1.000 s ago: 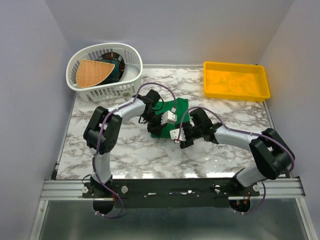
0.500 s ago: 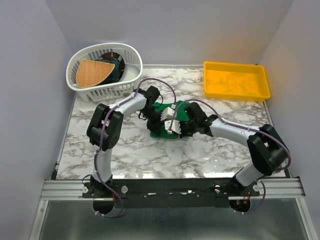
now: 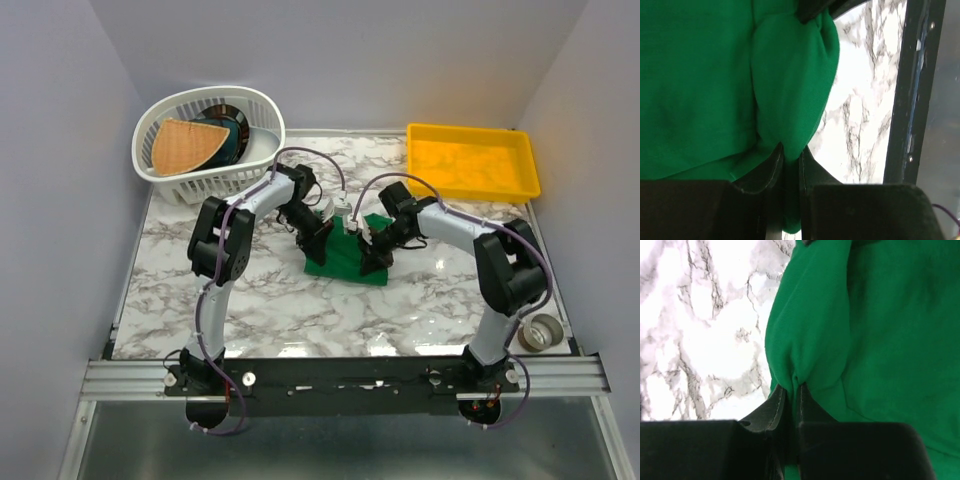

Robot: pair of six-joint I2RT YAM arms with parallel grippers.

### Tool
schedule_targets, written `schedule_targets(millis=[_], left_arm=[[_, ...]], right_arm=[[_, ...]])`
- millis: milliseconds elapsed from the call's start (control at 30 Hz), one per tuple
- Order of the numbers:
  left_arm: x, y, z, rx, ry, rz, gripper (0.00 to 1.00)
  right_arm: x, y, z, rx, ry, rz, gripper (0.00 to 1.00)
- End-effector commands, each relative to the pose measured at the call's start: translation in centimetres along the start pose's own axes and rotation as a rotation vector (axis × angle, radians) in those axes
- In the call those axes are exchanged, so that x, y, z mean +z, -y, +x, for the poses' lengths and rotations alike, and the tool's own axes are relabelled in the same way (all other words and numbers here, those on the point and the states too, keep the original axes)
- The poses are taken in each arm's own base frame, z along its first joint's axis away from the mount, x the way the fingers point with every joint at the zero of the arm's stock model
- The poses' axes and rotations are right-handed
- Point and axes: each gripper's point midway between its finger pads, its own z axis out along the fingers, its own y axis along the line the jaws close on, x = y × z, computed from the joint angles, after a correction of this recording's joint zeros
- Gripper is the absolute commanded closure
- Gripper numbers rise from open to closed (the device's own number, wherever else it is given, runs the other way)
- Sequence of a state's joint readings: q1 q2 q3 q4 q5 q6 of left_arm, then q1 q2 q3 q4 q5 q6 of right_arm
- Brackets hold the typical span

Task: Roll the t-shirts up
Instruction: Roll the T-shirt to the center of the board.

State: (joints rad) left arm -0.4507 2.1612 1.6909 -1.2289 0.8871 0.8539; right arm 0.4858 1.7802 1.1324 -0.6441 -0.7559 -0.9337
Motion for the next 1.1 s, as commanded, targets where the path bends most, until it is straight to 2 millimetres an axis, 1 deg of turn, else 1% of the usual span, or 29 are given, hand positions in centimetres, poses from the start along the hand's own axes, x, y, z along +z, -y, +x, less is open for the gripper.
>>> schedule_targets(millis=[0,33,67,100,133,167,200,233,267,300,333,367,400,433,533,567,633,667,700,733,767,833,867,933,967,1000,1033,1067], left_arm=[[-1.6,-1.4,-2.0,-0.096,0.066,-0.028,0.85],[-1.2,-2.0,-1.8,-0.110,0.059,-0.028,0.85],[-1.3,-2.2,-1.7,-0.118,0.052,-0.029,0.85],[-1.4,-2.5,-2.0,-0.109,0.049,-0.038,0.85],[-1.1,-3.0,-1.5,-0.124,0.033,-0.040,0.85],[-1.1,-3.1,-1.3,-0.130,0.025,-0.040,0.85],[-1.2,-3.3,-1.3,-0.120,0.022,-0.044,0.85],[-1.0,-3.6,-1.1,-0.126,0.013,-0.045,0.85],[-1.0,-3.7,-1.0,-0.129,0.010,-0.046,0.86],[-1.0,-3.9,-0.9,-0.133,0.007,-0.047,0.86],[-0.9,-4.1,-0.6,-0.140,0.003,-0.046,0.87],[-0.8,-4.1,-0.4,-0.147,-0.005,-0.041,0.88],[-0.8,-4.2,-0.4,-0.145,-0.005,-0.041,0.89],[-0.9,-4.3,-0.2,-0.152,-0.006,-0.040,0.90],[-1.2,-4.3,0.0,-0.160,0.004,-0.031,0.90],[-1.3,-4.3,0.0,-0.160,0.008,-0.028,0.89],[-1.6,-4.1,0.1,-0.158,0.004,-0.030,0.84],[-1.8,-4.2,0.2,-0.150,0.009,-0.037,0.72],[-2.1,-4.2,0.0,-0.135,0.016,-0.048,0.66],[-2.1,-4.0,0.3,-0.131,0.015,-0.056,0.62],[-2.8,-3.9,-0.5,-0.086,0.032,-0.089,0.57],[-3.4,-3.8,-0.7,-0.046,0.031,-0.120,0.52],[-4.0,-3.9,-1.3,-0.015,0.043,-0.152,0.47],[-4.7,-3.7,-1.6,0.002,0.041,-0.189,0.44],[-5.6,-3.5,-2.4,0.036,0.055,-0.226,0.43],[-6.1,-3.3,-2.7,0.049,0.061,-0.246,0.42],[-6.2,-3.1,-2.5,0.054,0.061,-0.259,0.42],[-7.4,-2.5,-3.3,0.097,0.075,-0.304,0.42]], right_arm=[[-1.2,-2.9,3.4,0.291,-0.055,-0.181,0.89],[-1.0,-3.0,4.1,0.335,-0.071,-0.208,0.89],[-1.4,-2.0,3.7,0.334,-0.058,-0.198,0.89],[-1.4,-1.7,3.7,0.357,-0.047,-0.214,0.89],[-1.8,-2.0,3.5,0.394,-0.048,-0.245,0.89],[-1.8,-0.7,3.5,0.410,-0.037,-0.250,0.89],[-2.0,-0.3,3.1,0.427,-0.023,-0.260,0.89],[-2.3,-0.5,3.1,0.462,-0.027,-0.285,0.89],[-2.1,-0.2,3.6,0.485,-0.030,-0.305,0.89],[-2.4,0.8,2.9,0.470,-0.015,-0.297,0.89],[-2.7,0.3,2.9,0.505,-0.028,-0.334,0.89],[-2.9,0.7,2.9,0.500,-0.022,-0.345,0.89],[-2.6,1.3,2.9,0.507,-0.016,-0.361,0.89],[-3.1,0.9,2.7,0.537,-0.024,-0.392,0.89],[-3.4,1.4,3.1,0.563,-0.015,-0.423,0.88],[-3.5,1.7,3.5,0.577,-0.015,-0.416,0.88],[-3.5,1.9,4.2,0.581,-0.027,-0.415,0.88],[-3.6,2.0,4.6,0.585,-0.034,-0.412,0.88],[-3.6,2.1,4.8,0.591,-0.041,-0.410,0.88],[-3.6,2.2,5.1,0.600,-0.051,-0.408,0.88],[-3.5,2.4,5.2,0.605,-0.058,-0.407,0.88],[-3.5,2.7,5.3,0.603,-0.064,-0.400,0.88],[-3.7,3.3,5.0,0.584,-0.061,-0.384,0.88],[-4.1,3.9,4.4,0.554,-0.054,-0.360,0.89],[-4.4,4.3,4.2,0.534,-0.053,-0.347,0.89],[-4.8,4.7,3.7,0.512,-0.052,-0.326,0.89],[-5.1,4.8,3.6,0.500,-0.062,-0.316,0.89],[-5.3,4.9,3.4,0.484,-0.065,-0.307,0.90]])
